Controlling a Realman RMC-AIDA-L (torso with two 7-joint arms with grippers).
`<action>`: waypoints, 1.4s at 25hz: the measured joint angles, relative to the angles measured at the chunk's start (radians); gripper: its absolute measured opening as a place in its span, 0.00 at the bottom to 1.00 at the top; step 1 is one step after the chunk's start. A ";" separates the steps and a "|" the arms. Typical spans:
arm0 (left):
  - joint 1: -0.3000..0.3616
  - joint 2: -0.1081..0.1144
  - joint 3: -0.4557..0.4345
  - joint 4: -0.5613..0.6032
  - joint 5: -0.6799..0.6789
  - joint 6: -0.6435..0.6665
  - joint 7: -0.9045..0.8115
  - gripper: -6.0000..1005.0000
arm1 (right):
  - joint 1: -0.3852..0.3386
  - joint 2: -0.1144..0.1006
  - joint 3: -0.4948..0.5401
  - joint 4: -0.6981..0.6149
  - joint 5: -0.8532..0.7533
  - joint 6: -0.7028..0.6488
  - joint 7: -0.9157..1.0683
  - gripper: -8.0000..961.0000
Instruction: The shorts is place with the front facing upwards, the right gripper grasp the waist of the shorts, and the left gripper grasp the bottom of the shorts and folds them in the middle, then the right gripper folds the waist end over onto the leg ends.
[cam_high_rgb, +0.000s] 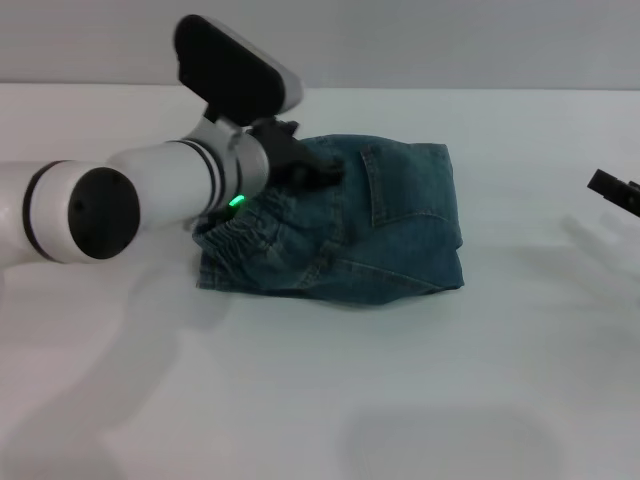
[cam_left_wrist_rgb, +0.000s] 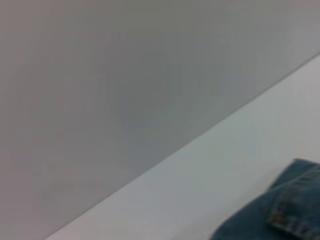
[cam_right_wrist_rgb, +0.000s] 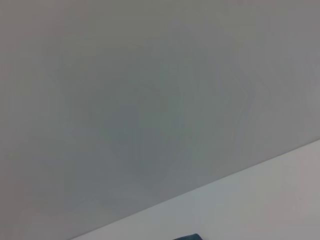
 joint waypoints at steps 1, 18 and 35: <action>0.002 0.001 -0.010 0.013 0.000 0.012 0.000 0.80 | 0.000 0.000 0.001 0.000 0.000 -0.001 0.001 0.82; 0.354 0.003 -0.017 -0.498 0.128 0.035 -0.001 0.80 | 0.008 -0.001 -0.009 -0.003 -0.001 -0.014 -0.006 0.82; 0.450 0.006 0.058 -0.512 0.140 0.349 -0.103 0.80 | -0.001 0.012 -0.157 -0.127 0.523 0.186 -0.795 0.82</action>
